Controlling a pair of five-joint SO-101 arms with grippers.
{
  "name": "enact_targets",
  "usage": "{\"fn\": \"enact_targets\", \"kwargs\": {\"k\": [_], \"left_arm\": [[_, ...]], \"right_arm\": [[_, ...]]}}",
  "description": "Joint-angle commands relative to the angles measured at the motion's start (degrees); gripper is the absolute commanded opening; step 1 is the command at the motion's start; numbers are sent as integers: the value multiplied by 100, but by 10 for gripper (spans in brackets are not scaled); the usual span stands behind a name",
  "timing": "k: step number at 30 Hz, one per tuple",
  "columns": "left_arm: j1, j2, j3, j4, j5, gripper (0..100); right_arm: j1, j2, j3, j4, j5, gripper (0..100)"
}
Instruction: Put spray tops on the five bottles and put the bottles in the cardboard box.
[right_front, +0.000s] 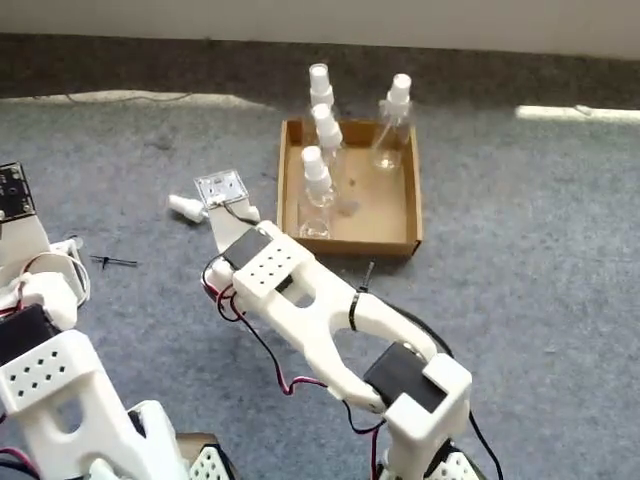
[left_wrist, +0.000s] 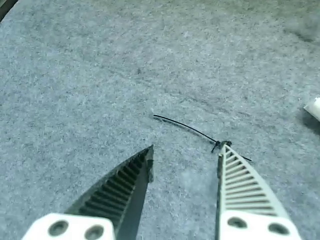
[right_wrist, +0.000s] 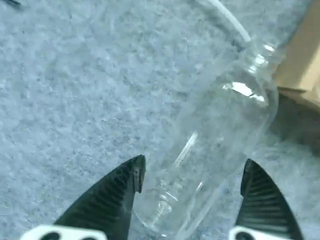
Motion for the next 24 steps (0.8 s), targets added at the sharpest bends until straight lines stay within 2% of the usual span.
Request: {"fn": "enact_targets", "kwargs": {"k": [1,6,11,13,15,18,24], "left_arm": [[-13,4,-242,9,-53,204],[-13,4,-242,9,-53,204],[-13,4,-259,9,-53,204],[-13,4,-277,9,-53,204],[-13,4,-277,9,-53,204],[-13,4,-286,9,-53,204],[-4,4,-277,9,-53,202]], "right_arm": [[-66,84,-48,-75,-62,261],[-84,426,-40,-75,-62,238],[-400,418,-40,-13,53,55],[-690,330,-48,189,431,5],[-971,154,-48,426,721,3],[-1086,-312,-48,796,765,3],[-470,-2079,-84,1798,1565,3]]}}
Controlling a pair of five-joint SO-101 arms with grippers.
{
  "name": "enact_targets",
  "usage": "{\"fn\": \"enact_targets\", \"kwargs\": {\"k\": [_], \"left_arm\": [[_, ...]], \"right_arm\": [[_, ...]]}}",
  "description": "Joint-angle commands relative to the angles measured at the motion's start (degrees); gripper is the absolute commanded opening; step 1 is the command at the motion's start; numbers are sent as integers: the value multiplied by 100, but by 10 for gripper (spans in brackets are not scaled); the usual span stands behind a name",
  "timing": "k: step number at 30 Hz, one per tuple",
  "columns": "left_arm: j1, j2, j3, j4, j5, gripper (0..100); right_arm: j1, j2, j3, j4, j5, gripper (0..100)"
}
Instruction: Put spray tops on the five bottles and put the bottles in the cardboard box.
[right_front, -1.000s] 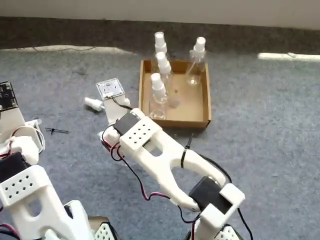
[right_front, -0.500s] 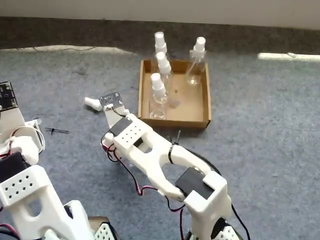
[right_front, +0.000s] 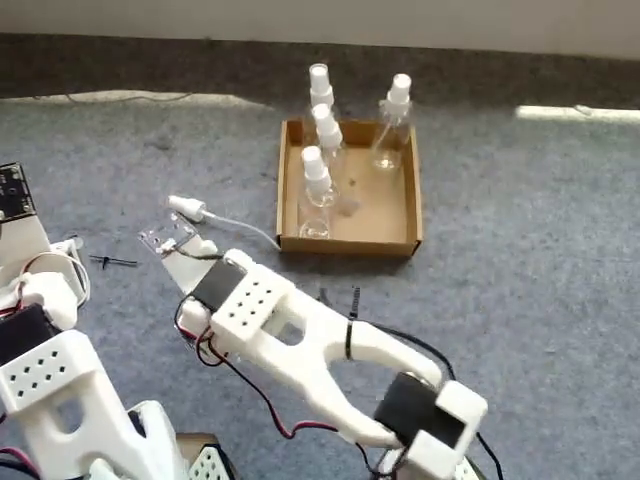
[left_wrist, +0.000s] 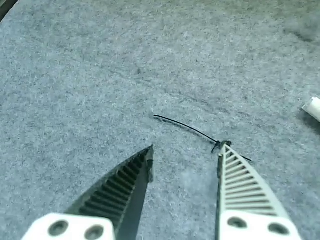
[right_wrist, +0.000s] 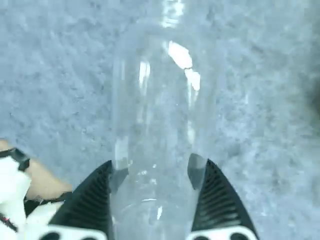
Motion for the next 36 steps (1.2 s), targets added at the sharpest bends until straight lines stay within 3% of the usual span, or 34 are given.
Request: {"fn": "enact_targets", "kwargs": {"k": [1,6,11,14,18,22,29,36], "left_arm": [[-4,4,-277,9,-53,202],[119,4,-268,35,-44,202],[611,4,-233,70,-18,200],[936,4,-233,273,-9,200],[1385,-22,-66,448,193,200],[1851,-22,295,422,299,200],[2009,-40,541,422,299,200],[2018,-40,611,422,299,200]], "right_arm": [[620,-1525,-92,778,334,3],[2343,-3345,-110,2053,1327,5],[5534,-4338,259,2193,2743,5],[7090,-4207,1033,1613,3807,8],[8418,-3451,2369,-321,4044,8],[9095,-2466,3213,-1569,4070,9],[9218,-1121,2897,-1798,4255,16],[9226,-523,2809,-1771,4264,173]]}}
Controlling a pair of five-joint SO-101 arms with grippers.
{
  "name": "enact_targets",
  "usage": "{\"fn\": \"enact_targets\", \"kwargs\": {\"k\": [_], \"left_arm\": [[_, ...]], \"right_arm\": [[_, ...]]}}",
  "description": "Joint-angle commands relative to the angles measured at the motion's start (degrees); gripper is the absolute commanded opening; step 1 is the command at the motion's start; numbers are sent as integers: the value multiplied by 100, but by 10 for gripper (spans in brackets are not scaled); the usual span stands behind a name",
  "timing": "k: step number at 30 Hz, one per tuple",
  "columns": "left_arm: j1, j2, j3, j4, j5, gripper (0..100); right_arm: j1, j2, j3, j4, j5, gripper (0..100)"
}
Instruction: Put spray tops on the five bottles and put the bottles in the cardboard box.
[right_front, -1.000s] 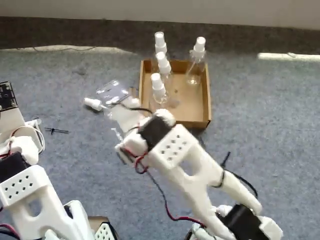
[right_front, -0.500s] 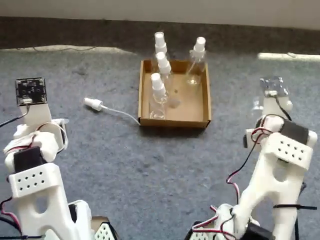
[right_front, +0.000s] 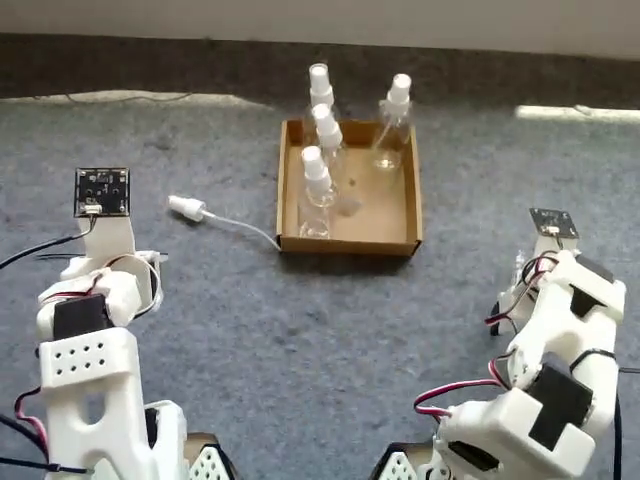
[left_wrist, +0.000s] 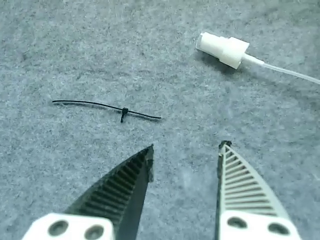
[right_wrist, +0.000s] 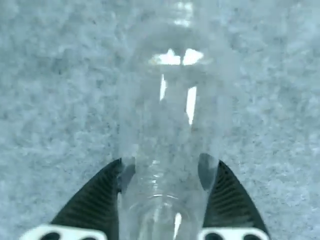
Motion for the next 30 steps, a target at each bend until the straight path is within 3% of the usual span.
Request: {"fn": "enact_targets", "kwargs": {"k": [1,9,22,30], "left_arm": [[127,-40,-40,18,62,200],[136,-40,-40,18,62,200],[127,-40,-40,18,62,200],[127,-40,-40,18,62,200]], "right_arm": [[92,66,-242,-48,62,193],[31,57,-813,620,26,319],[-778,189,-3002,1147,-607,324],[-778,1587,-3758,1622,-580,324]]}}
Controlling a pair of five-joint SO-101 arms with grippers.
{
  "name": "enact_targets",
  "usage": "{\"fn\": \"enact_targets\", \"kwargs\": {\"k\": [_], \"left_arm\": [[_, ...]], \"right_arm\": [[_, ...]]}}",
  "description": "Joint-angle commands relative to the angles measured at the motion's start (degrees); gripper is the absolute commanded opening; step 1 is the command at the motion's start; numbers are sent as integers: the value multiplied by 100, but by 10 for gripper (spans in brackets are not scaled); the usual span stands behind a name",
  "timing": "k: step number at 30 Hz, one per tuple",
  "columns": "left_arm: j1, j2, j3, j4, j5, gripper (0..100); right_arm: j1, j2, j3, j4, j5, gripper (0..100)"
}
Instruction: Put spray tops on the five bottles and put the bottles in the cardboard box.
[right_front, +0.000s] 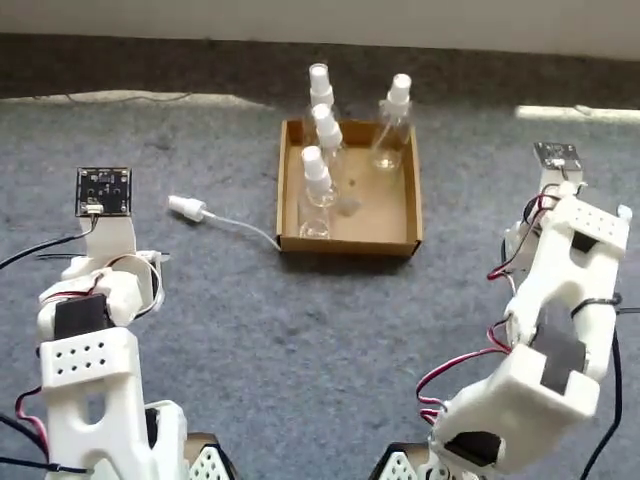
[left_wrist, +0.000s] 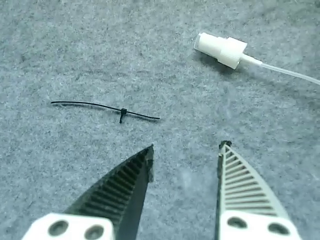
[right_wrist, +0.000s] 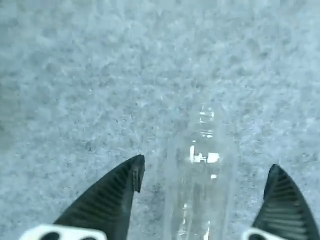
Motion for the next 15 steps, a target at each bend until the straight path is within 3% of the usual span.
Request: {"fn": "enact_targets", "kwargs": {"k": [1,15], "left_arm": [[92,-40,-40,18,62,200],[92,-31,-40,9,62,200]], "right_arm": [[13,426,-848,409,-26,324],[233,2000,-1921,699,-18,321]]}}
